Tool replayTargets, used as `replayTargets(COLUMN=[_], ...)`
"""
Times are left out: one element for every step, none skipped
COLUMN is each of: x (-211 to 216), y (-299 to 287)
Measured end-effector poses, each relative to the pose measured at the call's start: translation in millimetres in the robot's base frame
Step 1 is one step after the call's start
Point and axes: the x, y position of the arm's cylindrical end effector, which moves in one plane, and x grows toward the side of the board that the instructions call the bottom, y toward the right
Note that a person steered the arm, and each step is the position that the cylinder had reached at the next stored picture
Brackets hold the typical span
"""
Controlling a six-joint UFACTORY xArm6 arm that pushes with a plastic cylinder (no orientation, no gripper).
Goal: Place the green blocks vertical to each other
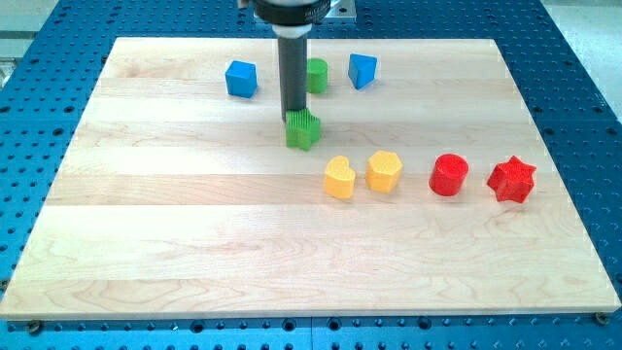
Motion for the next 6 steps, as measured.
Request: replayTargets(x=[-17.5,-61.6,-108.7,-114.1,-35.6,0.1], y=[32.0,83.5,71.2,56.3,10.4,11.8])
